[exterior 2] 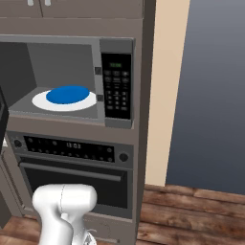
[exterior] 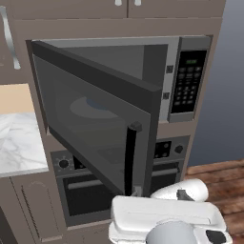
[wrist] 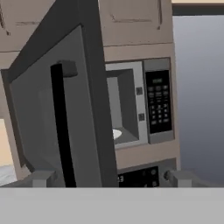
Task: Pick the sweet potato from the counter and place it in the microwave. Then turn on the microwave.
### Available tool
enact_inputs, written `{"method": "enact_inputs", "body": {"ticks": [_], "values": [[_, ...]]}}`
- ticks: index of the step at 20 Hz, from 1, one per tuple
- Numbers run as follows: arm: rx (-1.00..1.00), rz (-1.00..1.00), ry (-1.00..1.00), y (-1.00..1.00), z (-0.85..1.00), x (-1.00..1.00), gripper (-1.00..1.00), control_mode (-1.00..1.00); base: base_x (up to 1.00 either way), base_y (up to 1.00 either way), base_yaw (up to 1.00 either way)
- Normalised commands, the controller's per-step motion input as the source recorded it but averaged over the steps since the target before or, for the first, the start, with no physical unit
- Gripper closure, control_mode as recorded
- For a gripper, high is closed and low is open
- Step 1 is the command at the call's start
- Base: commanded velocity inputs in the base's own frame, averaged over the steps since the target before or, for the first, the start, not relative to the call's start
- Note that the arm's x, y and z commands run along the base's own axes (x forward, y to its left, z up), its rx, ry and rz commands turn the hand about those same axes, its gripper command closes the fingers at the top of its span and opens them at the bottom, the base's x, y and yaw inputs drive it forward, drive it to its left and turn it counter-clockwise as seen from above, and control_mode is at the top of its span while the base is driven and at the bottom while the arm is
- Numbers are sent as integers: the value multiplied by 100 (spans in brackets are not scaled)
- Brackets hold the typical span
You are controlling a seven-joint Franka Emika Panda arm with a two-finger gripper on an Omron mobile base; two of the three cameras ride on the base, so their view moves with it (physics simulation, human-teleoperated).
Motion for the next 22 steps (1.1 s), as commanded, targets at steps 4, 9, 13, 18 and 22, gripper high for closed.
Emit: {"method": "enact_inputs", "body": {"ticks": [4,9,13,18,22], "values": [[3,10,15,-33,0,-2,-100,-100,0,0,0],[2,6,14,-28,0,0,-100,-100,0,0,0],[0,4,9,-22,0,0,-100,-100,0,0,0],[0,0,11,-22,0,0,-100,-100,0,0,0],[0,0,10,-16,0,0,-100,-100,0,0,0]]}}
